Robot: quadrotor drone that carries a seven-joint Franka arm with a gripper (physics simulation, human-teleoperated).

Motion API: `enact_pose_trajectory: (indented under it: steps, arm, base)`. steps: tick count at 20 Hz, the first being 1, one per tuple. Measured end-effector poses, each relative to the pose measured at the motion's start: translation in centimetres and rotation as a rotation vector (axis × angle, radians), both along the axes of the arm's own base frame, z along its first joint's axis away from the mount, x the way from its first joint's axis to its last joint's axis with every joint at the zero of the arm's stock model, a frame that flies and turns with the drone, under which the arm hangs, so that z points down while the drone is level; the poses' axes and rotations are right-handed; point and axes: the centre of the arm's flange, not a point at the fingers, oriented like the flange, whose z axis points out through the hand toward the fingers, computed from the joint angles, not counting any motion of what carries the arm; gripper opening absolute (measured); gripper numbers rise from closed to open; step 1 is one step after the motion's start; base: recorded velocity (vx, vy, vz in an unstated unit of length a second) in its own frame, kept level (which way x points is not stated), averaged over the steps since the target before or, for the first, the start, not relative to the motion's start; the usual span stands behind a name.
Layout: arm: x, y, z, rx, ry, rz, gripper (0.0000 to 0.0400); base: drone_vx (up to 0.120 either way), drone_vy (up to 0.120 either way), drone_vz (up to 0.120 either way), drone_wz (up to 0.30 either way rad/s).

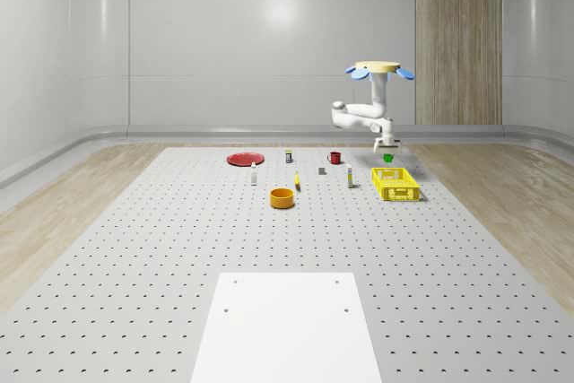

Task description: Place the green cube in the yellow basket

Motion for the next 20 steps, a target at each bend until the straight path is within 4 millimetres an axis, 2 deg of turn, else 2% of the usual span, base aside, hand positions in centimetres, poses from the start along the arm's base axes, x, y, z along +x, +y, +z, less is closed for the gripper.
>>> enact_pose_trajectory:
  steps: [8,20]
  arm:
    - [0.00,0.00,0.00,0.000,0.000,0.000,0.0251]
    - [0.00,0.00,0.00,0.000,0.000,0.000,0.0251]
  base:
    - [0.120,0.000,0.000,0.000]
    - [0.120,0.000,-0.120,0.000]
